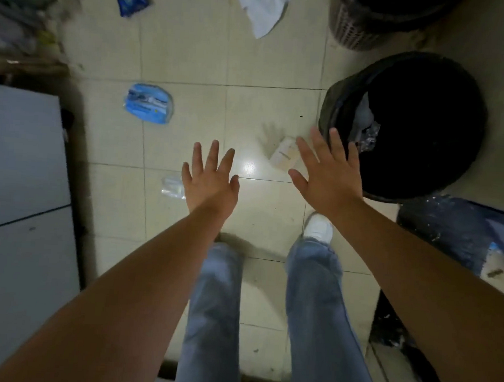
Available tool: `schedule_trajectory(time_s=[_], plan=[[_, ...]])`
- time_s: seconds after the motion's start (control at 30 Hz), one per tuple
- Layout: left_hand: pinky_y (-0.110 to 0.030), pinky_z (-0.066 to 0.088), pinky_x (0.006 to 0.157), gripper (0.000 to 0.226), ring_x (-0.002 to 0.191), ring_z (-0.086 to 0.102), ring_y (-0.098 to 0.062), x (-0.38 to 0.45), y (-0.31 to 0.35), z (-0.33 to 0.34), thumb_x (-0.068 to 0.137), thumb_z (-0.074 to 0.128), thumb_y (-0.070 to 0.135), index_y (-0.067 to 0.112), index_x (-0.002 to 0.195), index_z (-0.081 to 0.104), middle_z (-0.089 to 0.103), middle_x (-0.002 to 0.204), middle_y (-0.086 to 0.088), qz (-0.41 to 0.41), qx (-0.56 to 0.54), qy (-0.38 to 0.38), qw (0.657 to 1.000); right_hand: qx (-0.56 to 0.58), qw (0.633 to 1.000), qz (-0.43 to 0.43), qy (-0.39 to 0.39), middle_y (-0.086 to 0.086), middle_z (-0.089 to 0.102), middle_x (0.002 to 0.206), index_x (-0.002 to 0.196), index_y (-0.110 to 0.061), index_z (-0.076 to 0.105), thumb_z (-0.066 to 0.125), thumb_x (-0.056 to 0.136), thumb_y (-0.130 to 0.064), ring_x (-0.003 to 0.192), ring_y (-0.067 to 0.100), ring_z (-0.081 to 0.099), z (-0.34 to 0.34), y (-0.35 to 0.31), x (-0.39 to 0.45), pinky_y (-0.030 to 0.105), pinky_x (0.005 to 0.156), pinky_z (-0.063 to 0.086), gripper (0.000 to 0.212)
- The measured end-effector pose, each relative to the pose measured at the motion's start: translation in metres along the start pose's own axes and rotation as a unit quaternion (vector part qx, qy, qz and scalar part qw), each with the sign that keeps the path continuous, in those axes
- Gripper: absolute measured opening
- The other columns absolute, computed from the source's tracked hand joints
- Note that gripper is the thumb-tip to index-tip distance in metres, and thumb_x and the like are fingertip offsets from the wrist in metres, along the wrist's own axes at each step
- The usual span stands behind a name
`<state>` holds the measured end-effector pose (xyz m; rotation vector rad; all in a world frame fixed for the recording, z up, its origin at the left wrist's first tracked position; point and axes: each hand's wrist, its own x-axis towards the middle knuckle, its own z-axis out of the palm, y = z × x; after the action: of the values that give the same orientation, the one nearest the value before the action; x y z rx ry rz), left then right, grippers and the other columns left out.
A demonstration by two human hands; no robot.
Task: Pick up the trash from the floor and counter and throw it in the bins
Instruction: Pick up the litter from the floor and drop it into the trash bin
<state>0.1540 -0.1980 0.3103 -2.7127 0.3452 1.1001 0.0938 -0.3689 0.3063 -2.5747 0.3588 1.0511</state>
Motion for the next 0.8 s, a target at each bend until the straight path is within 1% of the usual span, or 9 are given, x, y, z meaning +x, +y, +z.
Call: schedule_trajectory(time_s=[0.07, 0.17, 0.27, 0.43, 0.5, 0.6, 0.7, 0.77, 0.8], plan=[[-0.045, 0.005, 0.122, 0.055, 0.15, -0.01, -0.026, 0.001, -0.036, 0.009, 0.101, 0.032, 0.035, 0.029, 0.151, 0.011, -0.002, 0.163, 0.002, -0.035, -0.038, -0.001, 0.999, -0.023, 1.0, -0.005, -0.001, 0.002, -0.011, 0.161, 0.15, -0.026, -0.004, 0.021, 0.097, -0.048, 0.148, 0.028, -0.011, -0.001, -0.033, 0.015, 0.049, 0.121, -0.002, 0.063], [-0.044, 0.007, 0.123, 0.057, 0.15, -0.008, -0.026, 0.003, -0.092, 0.023, 0.1, 0.034, 0.033, 0.028, 0.151, 0.009, -0.002, 0.163, 0.001, -0.067, -0.074, -0.031, 0.995, -0.054, 0.999, 0.004, -0.007, 0.002, -0.009, 0.161, 0.15, -0.024, -0.002, 0.022, 0.097, -0.047, 0.148, 0.028, -0.009, 0.0, -0.08, 0.031, 0.049, 0.121, 0.0, 0.062], [-0.044, 0.009, 0.123, 0.061, 0.15, -0.008, -0.026, 0.009, -0.152, 0.041, 0.1, 0.038, 0.03, 0.028, 0.152, 0.006, -0.004, 0.163, 0.0, -0.07, -0.072, -0.065, 0.993, -0.075, 0.996, 0.029, -0.032, 0.003, -0.008, 0.161, 0.15, -0.023, -0.001, 0.022, 0.098, -0.045, 0.148, 0.028, -0.007, 0.013, -0.121, 0.043, 0.047, 0.121, 0.002, 0.061], [-0.043, 0.022, 0.119, 0.066, 0.15, 0.003, -0.028, 0.045, -0.231, 0.079, 0.097, 0.049, 0.022, 0.024, 0.151, 0.012, 0.007, 0.162, -0.002, -0.072, -0.064, -0.066, 0.993, -0.106, 0.988, 0.068, -0.094, 0.004, -0.002, 0.162, 0.15, -0.021, 0.002, 0.023, 0.099, -0.043, 0.149, 0.028, -0.002, 0.064, -0.182, 0.062, 0.046, 0.121, 0.008, 0.06], [-0.042, 0.027, 0.116, 0.066, 0.149, 0.011, -0.029, 0.071, -0.25, 0.1, 0.094, 0.055, 0.019, 0.02, 0.149, 0.02, 0.016, 0.16, -0.004, -0.066, -0.066, -0.063, 0.994, -0.109, 0.985, 0.057, -0.124, 0.005, -0.004, 0.161, 0.15, -0.02, 0.001, 0.024, 0.099, -0.042, 0.149, 0.028, -0.003, 0.09, -0.202, 0.075, 0.045, 0.121, 0.008, 0.06], [-0.04, 0.035, 0.111, 0.06, 0.144, 0.024, -0.029, 0.111, -0.267, 0.138, 0.091, 0.059, 0.022, 0.016, 0.144, 0.031, 0.03, 0.154, -0.008, -0.03, -0.04, -0.079, 0.996, -0.112, 0.982, 0.032, -0.151, 0.004, -0.005, 0.161, 0.15, -0.02, 0.0, 0.024, 0.099, -0.041, 0.149, 0.027, -0.005, 0.131, -0.222, 0.106, 0.044, 0.122, 0.006, 0.06], [-0.042, 0.036, 0.11, 0.064, 0.144, 0.021, -0.031, 0.151, -0.274, 0.188, 0.091, 0.06, 0.019, 0.016, 0.146, 0.027, 0.024, 0.156, -0.01, -0.022, -0.046, -0.096, 0.994, -0.116, 0.981, 0.004, -0.154, 0.004, -0.005, 0.161, 0.15, -0.02, 0.001, 0.025, 0.099, -0.04, 0.149, 0.027, -0.005, 0.177, -0.232, 0.152, 0.044, 0.122, 0.005, 0.06], [-0.044, 0.035, 0.111, 0.069, 0.145, 0.017, -0.035, 0.176, -0.27, 0.222, 0.092, 0.058, 0.019, 0.017, 0.149, 0.019, 0.015, 0.158, -0.013, -0.064, -0.102, -0.119, 0.986, -0.124, 0.98, -0.018, -0.156, 0.004, -0.005, 0.161, 0.15, -0.02, 0.001, 0.024, 0.099, -0.039, 0.149, 0.026, -0.006, 0.208, -0.232, 0.186, 0.044, 0.122, 0.003, 0.059], [-0.045, 0.036, 0.111, 0.07, 0.145, 0.016, -0.038, 0.188, -0.266, 0.238, 0.094, 0.056, 0.021, 0.017, 0.15, 0.015, 0.011, 0.159, -0.016, -0.102, -0.152, -0.131, 0.974, -0.129, 0.979, -0.028, -0.155, 0.004, -0.005, 0.161, 0.15, -0.02, 0.001, 0.024, 0.099, -0.039, 0.149, 0.026, -0.006, 0.222, -0.231, 0.201, 0.044, 0.122, 0.003, 0.059]])
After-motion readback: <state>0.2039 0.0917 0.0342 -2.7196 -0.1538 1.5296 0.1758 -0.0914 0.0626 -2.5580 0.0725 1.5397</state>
